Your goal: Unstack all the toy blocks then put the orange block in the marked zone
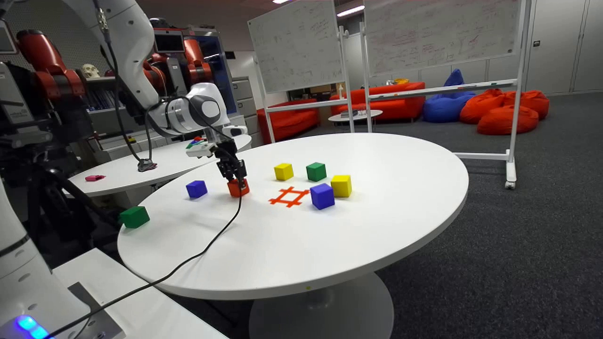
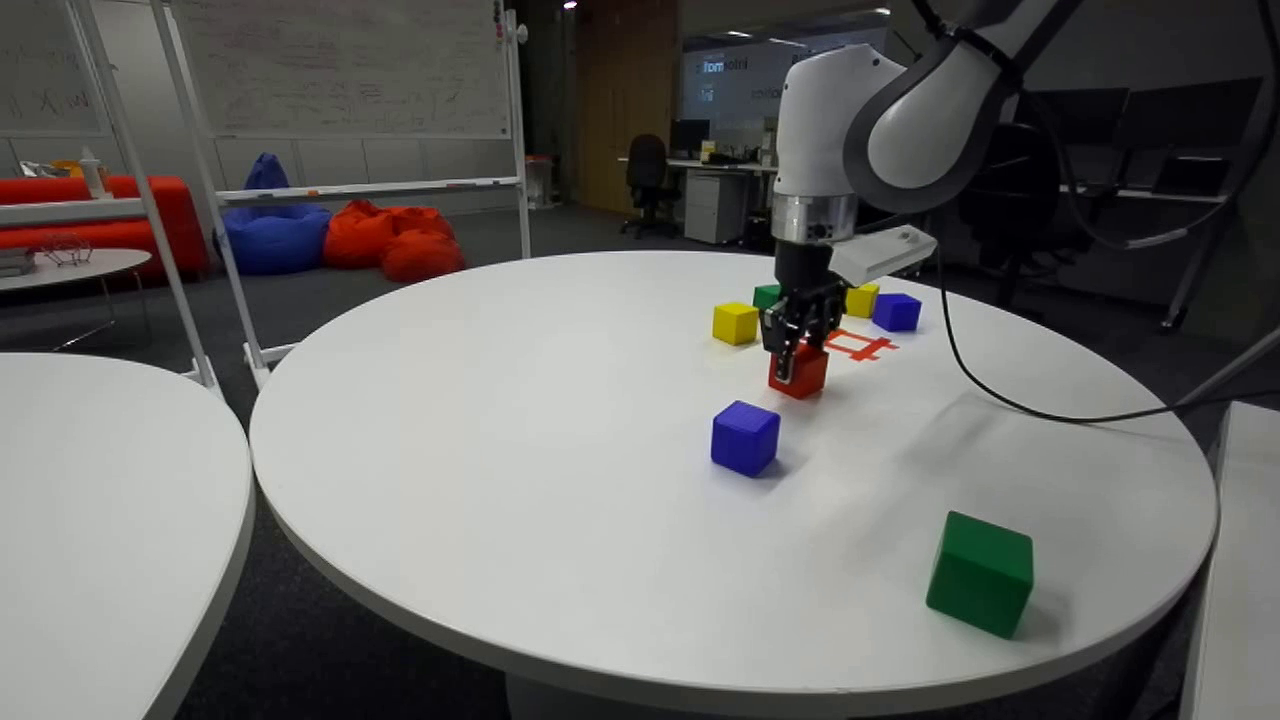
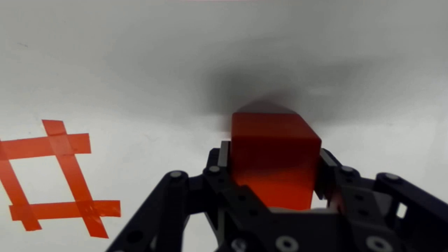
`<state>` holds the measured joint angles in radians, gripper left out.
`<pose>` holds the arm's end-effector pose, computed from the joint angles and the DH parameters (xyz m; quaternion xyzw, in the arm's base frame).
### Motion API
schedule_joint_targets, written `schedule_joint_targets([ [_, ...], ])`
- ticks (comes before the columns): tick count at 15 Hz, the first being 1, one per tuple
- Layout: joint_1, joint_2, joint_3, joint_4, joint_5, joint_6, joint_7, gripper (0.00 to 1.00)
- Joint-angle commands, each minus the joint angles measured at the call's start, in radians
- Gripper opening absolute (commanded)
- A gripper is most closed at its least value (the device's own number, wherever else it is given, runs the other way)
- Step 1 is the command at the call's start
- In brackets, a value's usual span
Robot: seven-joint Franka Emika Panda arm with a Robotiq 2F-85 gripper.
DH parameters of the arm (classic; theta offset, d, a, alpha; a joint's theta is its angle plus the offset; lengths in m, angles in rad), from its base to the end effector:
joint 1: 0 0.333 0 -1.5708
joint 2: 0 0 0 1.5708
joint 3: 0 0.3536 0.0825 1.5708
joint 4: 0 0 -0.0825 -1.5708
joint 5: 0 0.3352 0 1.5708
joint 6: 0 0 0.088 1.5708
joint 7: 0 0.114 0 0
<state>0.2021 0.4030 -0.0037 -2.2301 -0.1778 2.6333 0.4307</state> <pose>0.5262 0.1097 0.2591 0.9983 -0.0382 0.0136 0.0418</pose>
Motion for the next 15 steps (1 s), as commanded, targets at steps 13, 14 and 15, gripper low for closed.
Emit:
schedule_joint_targets([
  [13, -0.108, -0.166, -0.002, -0.215, 0.172, 0.167, -0.145, 0.31],
  [14, -0.109, -0.171, -0.001, -0.218, 0.177, 0.166, -0.147, 0.31],
  [15, -0.11, -0.175, -0.001, -0.221, 0.179, 0.166, -0.147, 0.31],
])
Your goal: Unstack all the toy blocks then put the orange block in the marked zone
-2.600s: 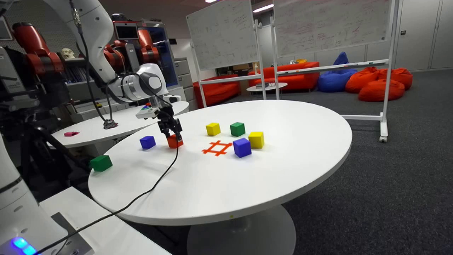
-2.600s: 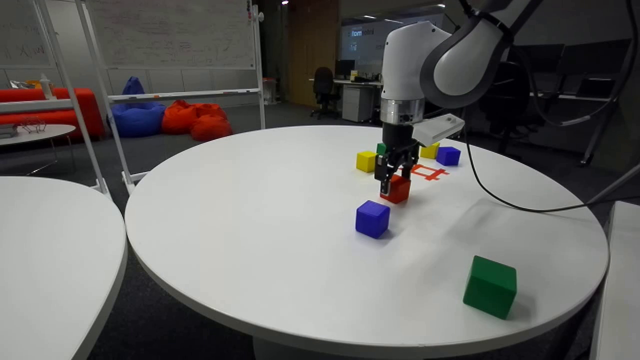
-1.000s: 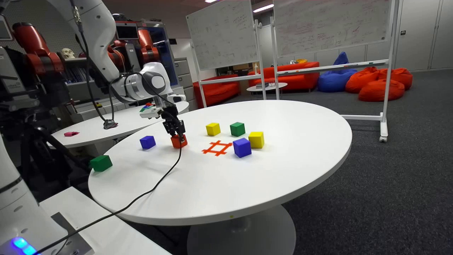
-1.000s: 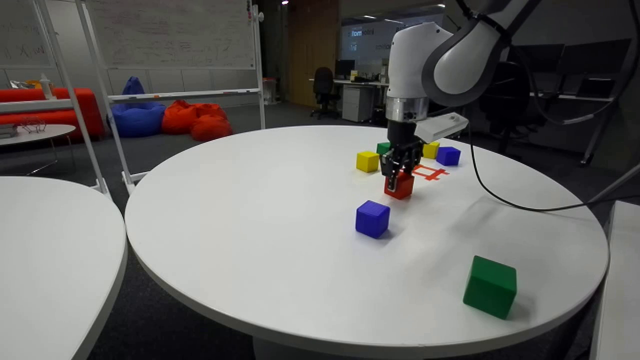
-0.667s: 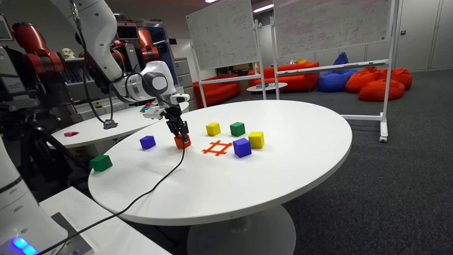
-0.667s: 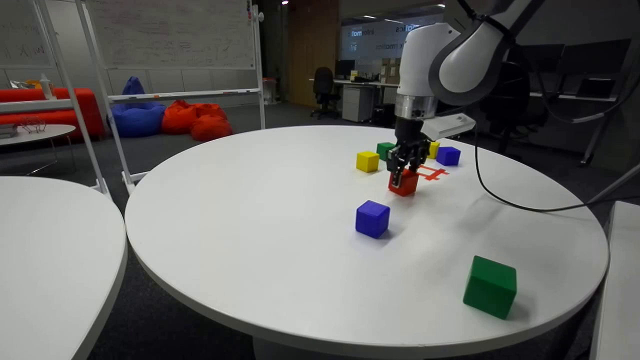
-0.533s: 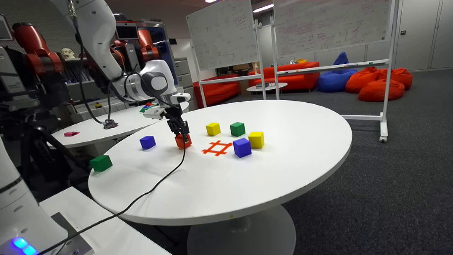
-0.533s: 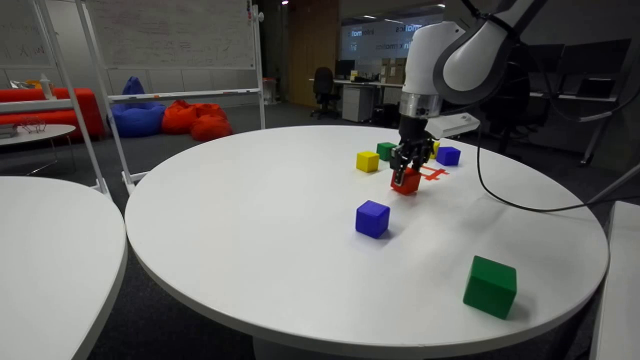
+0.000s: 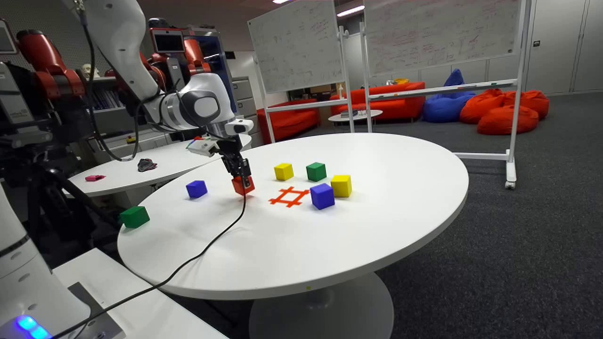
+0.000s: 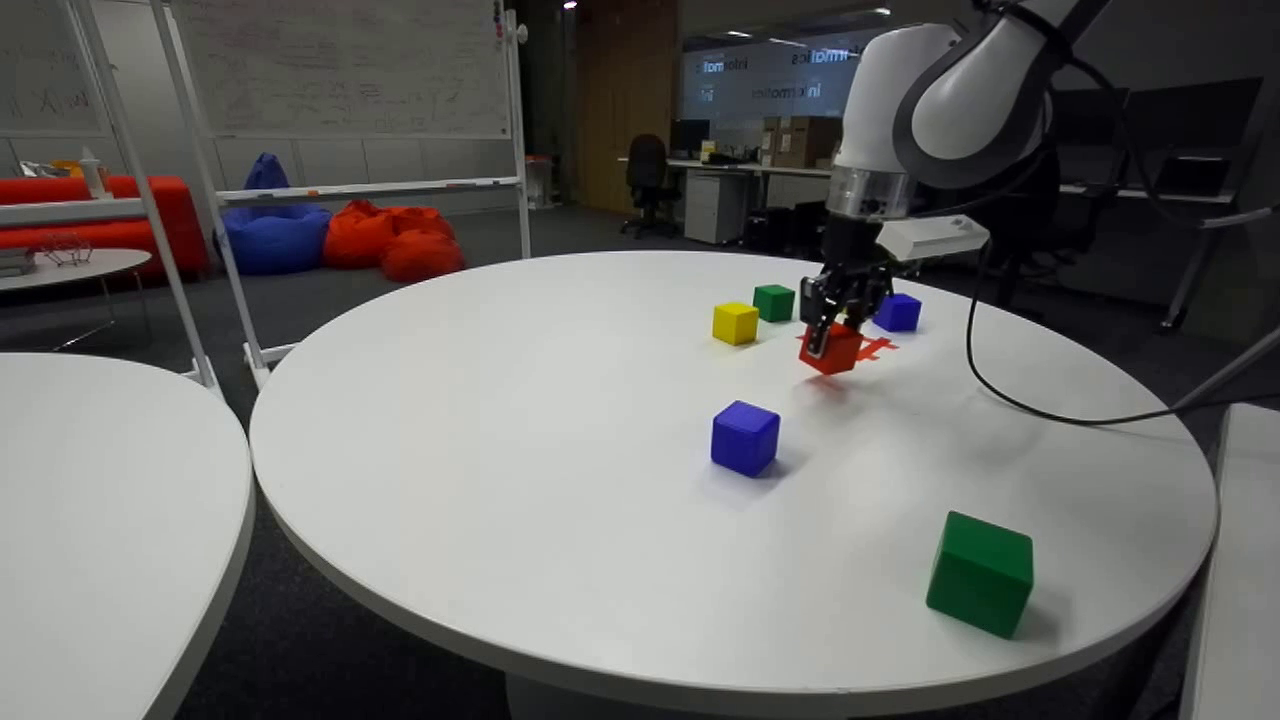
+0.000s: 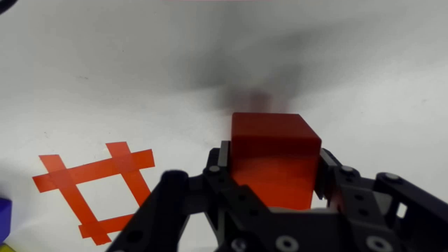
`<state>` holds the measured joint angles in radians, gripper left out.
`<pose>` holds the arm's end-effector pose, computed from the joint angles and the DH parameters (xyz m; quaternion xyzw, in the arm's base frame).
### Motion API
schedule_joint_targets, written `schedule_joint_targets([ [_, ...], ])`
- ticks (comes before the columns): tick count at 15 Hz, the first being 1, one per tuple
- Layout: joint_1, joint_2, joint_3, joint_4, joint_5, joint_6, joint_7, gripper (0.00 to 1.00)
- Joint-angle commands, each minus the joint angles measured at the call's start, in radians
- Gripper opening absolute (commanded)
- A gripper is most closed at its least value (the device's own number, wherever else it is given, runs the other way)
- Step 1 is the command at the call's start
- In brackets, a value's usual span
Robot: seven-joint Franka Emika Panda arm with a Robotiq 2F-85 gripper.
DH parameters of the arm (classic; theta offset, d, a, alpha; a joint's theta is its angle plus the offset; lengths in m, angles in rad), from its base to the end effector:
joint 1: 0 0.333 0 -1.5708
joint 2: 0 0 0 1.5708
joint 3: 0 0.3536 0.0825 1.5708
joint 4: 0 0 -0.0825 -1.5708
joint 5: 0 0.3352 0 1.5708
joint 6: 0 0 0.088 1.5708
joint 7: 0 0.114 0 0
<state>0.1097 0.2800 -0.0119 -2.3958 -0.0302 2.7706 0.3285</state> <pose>0.4971 0.0501 0.2824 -0.9937 0.1009 -0.0479 0.0024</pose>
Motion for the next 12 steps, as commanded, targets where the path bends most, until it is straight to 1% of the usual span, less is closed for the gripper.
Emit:
schedule_joint_targets([
  [1, -0.018, -0.056, 0.007, -0.057, 0.032, 0.027, -0.045, 0.31],
  [6, -0.001, -0.053, -0.003, -0.047, 0.004, 0.015, -0.023, 0.31],
  [9, 0.005, -0.04, 0.002, -0.032, 0.0, 0.006, -0.028, 0.31],
  [11, 0.031, -0.017, 0.001, -0.003, -0.03, -0.014, -0.014, 0.31],
  [12, 0.043, -0.006, 0.012, 0.009, -0.047, -0.016, -0.035, 0.31],
])
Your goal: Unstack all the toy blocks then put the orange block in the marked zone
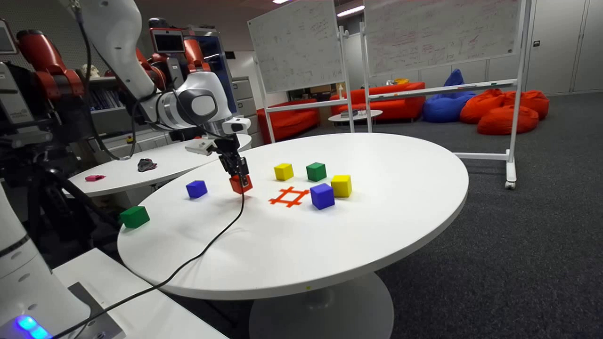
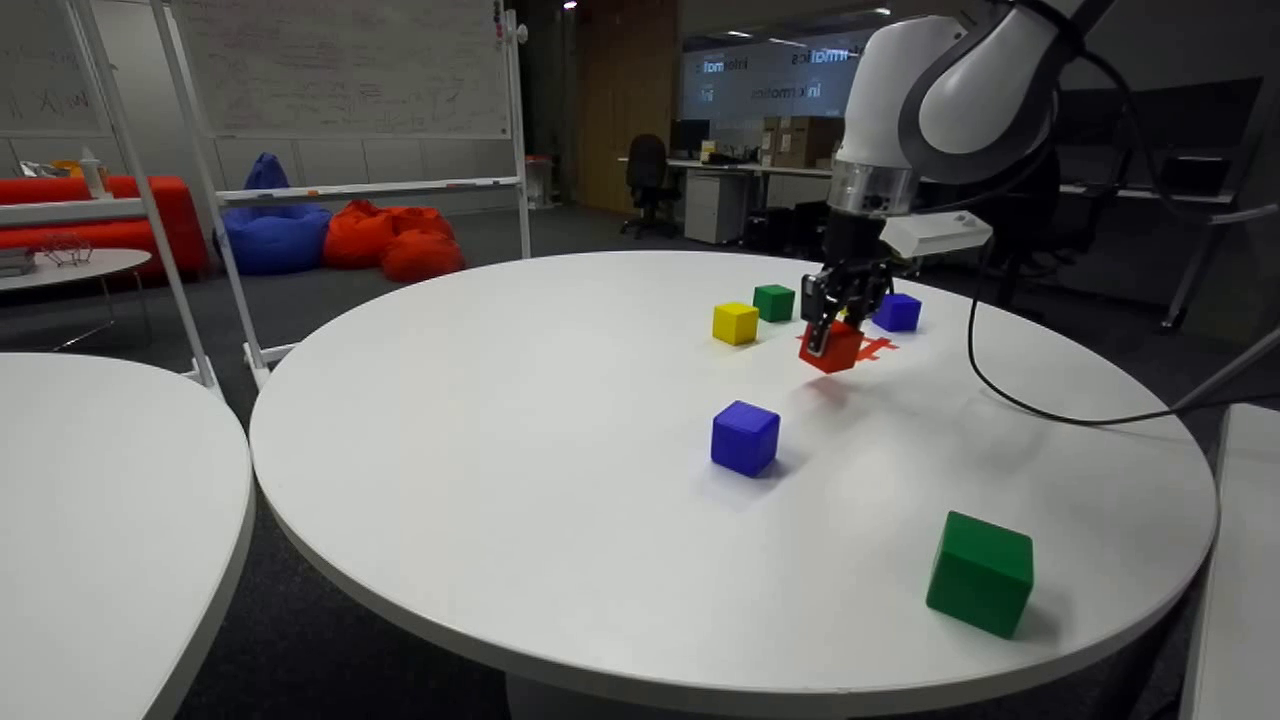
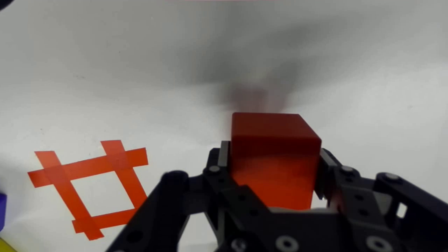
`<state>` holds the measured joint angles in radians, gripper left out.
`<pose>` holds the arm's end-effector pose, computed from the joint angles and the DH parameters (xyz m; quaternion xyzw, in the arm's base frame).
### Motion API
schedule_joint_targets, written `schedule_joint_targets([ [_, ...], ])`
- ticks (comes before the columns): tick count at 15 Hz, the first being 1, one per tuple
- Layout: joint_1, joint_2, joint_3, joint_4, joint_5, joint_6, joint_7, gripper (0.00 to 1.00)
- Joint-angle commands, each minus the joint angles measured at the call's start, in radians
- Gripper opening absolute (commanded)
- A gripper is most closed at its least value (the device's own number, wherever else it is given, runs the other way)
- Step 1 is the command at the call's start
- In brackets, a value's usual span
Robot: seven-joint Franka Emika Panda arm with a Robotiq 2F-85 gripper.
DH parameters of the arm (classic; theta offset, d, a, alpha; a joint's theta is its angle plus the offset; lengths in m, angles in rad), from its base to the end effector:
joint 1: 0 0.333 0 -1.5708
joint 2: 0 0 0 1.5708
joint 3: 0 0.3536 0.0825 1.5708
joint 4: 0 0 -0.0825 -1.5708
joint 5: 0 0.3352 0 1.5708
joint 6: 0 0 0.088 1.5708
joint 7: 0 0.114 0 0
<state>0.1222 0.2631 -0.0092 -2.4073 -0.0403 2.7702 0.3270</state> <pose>0.4928 0.0576 0.2871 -0.9948 0.0881 -0.0507 0.0017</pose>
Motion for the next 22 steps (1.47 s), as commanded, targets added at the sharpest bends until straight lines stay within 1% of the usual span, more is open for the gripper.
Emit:
schedule_joint_targets([
  [1, 0.014, 0.002, -0.001, 0.004, -0.01, -0.002, -0.009, 0.56],
  [4, 0.039, 0.012, 0.009, 0.013, -0.02, -0.002, -0.011, 0.56],
  [12, 0.038, 0.013, 0.009, 0.014, -0.021, -0.003, -0.013, 0.56],
  [13, 0.038, 0.013, 0.009, 0.014, -0.021, -0.003, -0.013, 0.31],
  [15, 0.047, 0.022, -0.003, 0.026, -0.035, -0.013, 0.007, 0.31],
  [22, 0.003, 0.018, -0.012, 0.045, 0.019, -0.023, -0.021, 0.31],
])
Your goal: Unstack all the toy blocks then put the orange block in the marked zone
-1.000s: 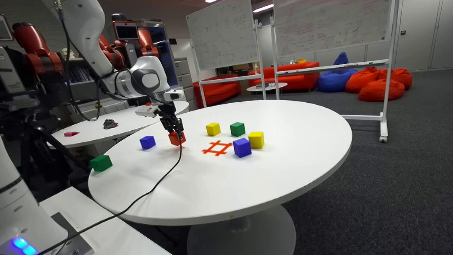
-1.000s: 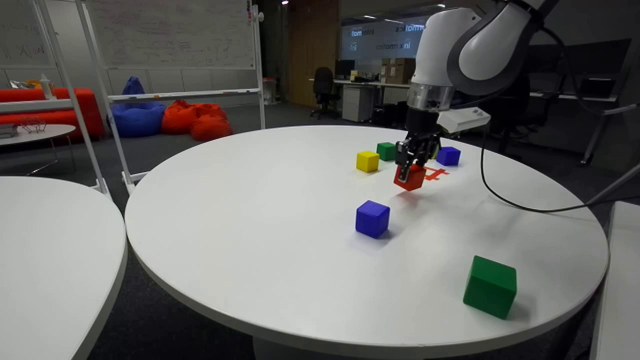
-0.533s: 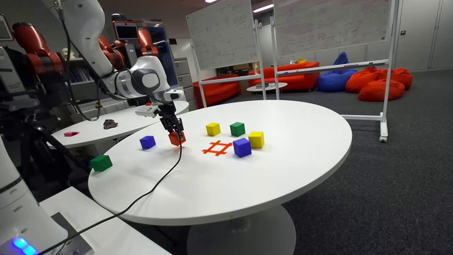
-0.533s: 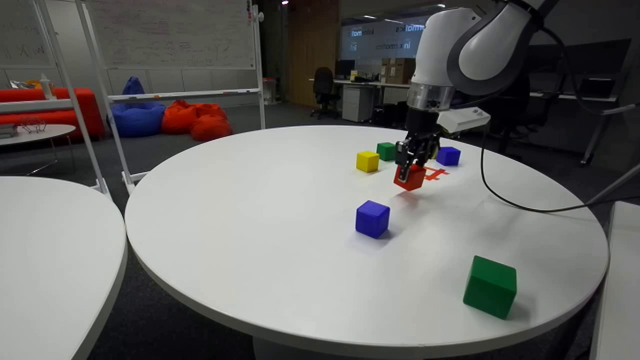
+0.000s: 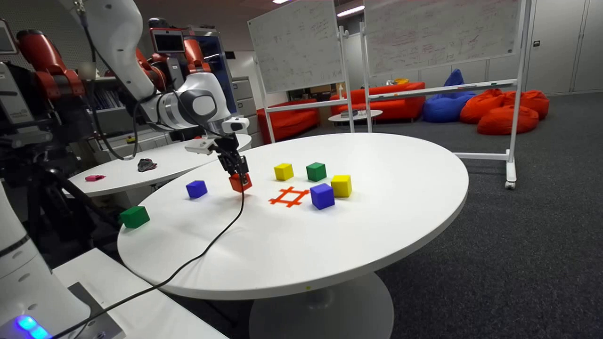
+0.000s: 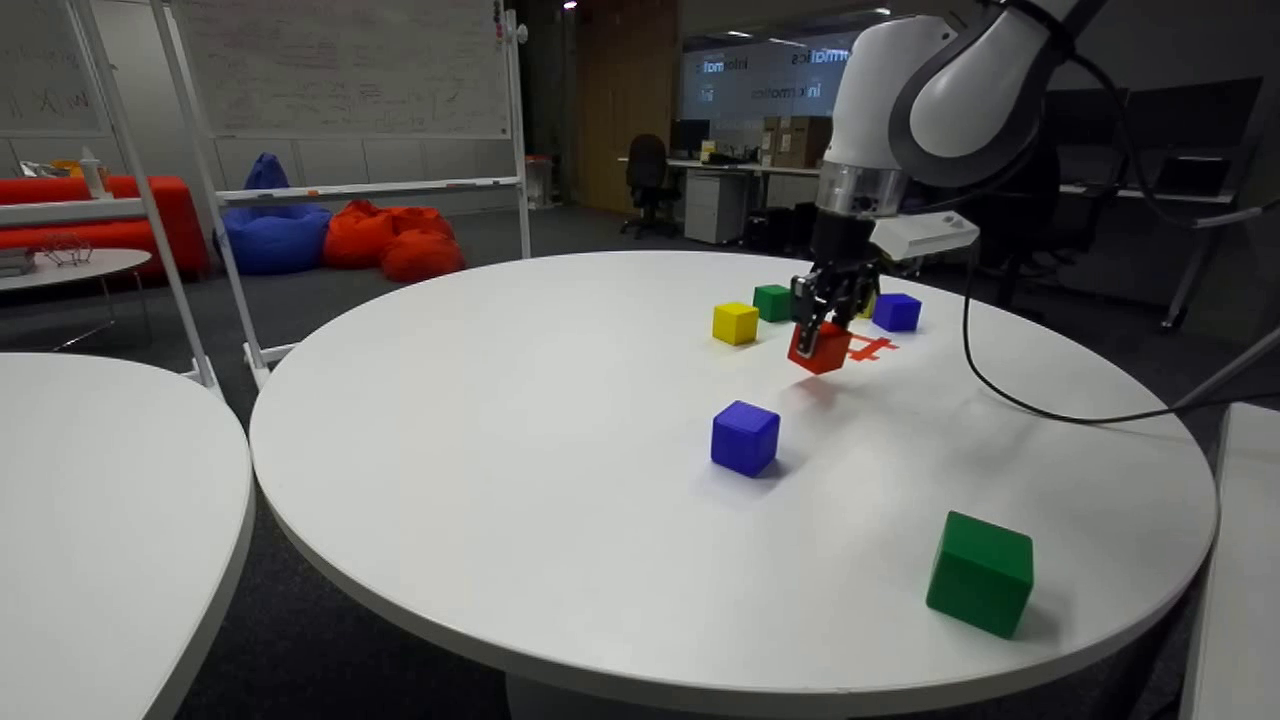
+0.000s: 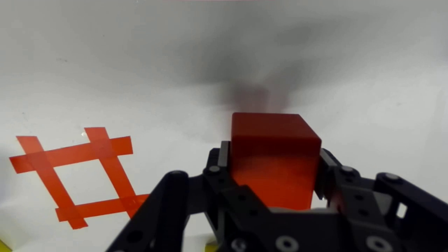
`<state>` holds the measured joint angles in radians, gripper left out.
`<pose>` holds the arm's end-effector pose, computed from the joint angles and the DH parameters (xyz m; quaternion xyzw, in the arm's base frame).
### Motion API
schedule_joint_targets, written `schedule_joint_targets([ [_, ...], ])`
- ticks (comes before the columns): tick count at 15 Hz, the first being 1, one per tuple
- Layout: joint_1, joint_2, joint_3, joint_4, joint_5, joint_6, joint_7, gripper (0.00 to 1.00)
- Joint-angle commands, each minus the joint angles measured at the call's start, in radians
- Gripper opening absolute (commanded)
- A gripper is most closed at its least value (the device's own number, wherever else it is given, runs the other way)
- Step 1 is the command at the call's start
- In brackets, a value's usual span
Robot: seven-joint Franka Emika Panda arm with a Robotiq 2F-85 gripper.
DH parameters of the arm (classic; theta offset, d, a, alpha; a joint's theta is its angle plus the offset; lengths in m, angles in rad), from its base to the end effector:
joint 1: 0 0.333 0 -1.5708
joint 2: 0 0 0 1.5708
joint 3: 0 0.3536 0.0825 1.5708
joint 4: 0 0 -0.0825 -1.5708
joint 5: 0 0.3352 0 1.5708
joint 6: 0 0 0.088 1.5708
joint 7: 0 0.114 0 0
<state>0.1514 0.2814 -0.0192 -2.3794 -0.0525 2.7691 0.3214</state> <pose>0.5007 0.0689 0.2869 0.9960 -0.0700 0.0557 0.0010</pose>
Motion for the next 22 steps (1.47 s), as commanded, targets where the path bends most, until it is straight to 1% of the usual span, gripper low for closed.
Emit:
schedule_joint_targets([
  [1, -0.043, -0.004, 0.002, 0.018, 0.052, -0.024, -0.03, 0.31],
  [5, -0.108, -0.015, 0.013, 0.025, 0.147, -0.024, -0.069, 0.31],
  [13, -0.255, -0.041, 0.041, 0.029, 0.402, -0.025, -0.234, 0.31],
  [19, -0.308, -0.047, 0.061, 0.033, 0.533, -0.024, -0.334, 0.31],
  [20, -0.275, -0.017, 0.034, 0.042, 0.482, -0.002, -0.281, 0.56],
  [22, -0.281, -0.019, 0.039, 0.044, 0.498, -0.002, -0.294, 0.56],
])
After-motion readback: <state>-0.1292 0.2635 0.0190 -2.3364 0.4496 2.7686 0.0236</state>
